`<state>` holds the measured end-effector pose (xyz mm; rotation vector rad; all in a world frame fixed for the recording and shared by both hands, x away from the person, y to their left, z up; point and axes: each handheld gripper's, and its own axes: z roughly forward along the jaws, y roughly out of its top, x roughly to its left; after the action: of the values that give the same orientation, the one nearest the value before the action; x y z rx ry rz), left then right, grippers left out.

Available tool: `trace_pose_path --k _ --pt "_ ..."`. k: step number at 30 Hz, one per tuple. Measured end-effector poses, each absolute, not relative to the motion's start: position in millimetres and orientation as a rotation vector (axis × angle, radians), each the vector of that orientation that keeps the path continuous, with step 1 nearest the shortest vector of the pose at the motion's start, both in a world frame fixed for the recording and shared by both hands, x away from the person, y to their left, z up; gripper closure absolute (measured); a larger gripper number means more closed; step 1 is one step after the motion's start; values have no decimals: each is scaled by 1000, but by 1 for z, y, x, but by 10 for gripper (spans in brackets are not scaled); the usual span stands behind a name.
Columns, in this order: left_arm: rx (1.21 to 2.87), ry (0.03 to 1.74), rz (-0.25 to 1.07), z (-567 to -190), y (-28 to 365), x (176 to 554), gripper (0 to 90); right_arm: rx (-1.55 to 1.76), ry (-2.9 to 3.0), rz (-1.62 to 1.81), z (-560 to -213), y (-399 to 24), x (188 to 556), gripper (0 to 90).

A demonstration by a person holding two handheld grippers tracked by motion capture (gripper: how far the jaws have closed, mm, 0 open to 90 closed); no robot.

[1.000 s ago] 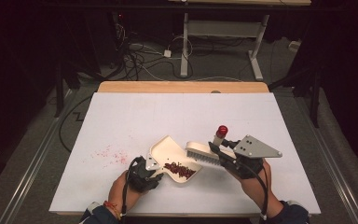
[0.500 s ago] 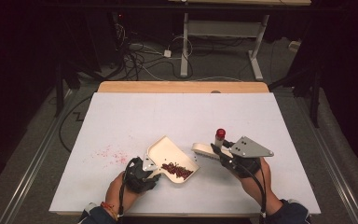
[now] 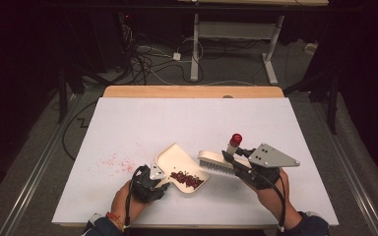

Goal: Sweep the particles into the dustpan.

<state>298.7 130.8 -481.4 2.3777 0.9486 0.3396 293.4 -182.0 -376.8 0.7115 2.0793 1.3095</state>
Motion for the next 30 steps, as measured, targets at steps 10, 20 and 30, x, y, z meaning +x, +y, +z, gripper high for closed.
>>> trace_pose_path --k 10,20,30 --pt "2351 975 319 -482 132 300 625 672 2132 1265 -390 -167 293 705" --pt "2292 1022 314 -482 133 304 629 611 2185 1291 -392 -143 284 704" --pt "2305 1022 321 -483 134 304 632 649 2061 1319 -382 -136 307 704"
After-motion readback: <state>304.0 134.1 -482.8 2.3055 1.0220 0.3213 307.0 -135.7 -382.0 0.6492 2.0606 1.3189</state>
